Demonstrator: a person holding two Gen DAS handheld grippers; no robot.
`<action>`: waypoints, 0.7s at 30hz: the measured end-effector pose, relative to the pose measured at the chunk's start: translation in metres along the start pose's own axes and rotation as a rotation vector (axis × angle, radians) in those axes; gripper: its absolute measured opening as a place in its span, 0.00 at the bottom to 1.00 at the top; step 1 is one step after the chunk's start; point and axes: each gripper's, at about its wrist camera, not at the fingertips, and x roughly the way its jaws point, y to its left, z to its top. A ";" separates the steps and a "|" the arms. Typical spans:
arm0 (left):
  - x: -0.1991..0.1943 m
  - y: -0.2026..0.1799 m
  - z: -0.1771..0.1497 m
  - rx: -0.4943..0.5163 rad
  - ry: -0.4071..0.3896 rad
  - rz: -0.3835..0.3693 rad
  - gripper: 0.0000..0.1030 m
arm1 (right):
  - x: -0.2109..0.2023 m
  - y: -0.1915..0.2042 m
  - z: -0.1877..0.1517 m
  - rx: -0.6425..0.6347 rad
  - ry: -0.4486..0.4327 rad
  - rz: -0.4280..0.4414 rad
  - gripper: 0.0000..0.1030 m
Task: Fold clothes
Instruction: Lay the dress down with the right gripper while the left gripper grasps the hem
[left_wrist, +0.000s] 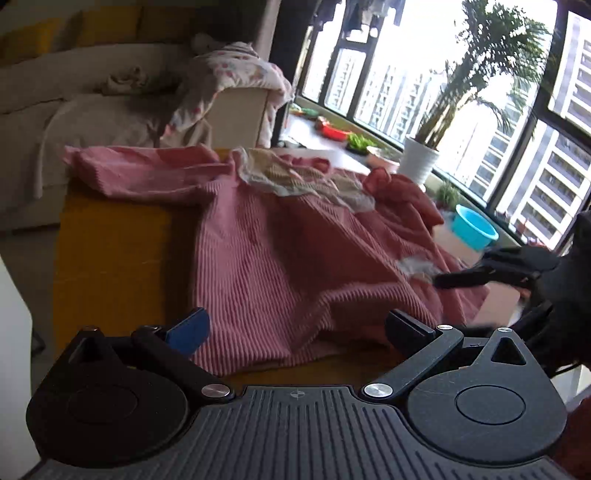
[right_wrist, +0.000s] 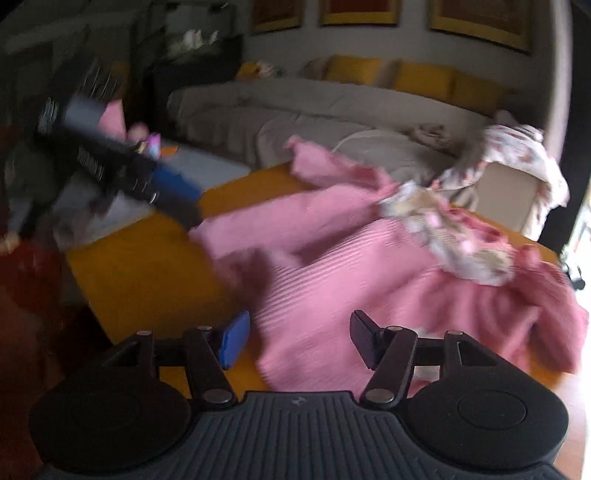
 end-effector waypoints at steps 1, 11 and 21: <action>0.001 -0.003 -0.001 0.020 0.006 0.003 1.00 | 0.010 0.008 -0.001 -0.024 0.013 -0.018 0.34; 0.039 -0.024 -0.010 0.205 0.022 0.149 1.00 | -0.055 -0.030 0.051 -0.018 -0.195 -0.235 0.02; 0.033 -0.024 0.017 0.210 -0.089 0.177 0.61 | -0.049 -0.015 0.011 -0.011 -0.089 -0.190 0.06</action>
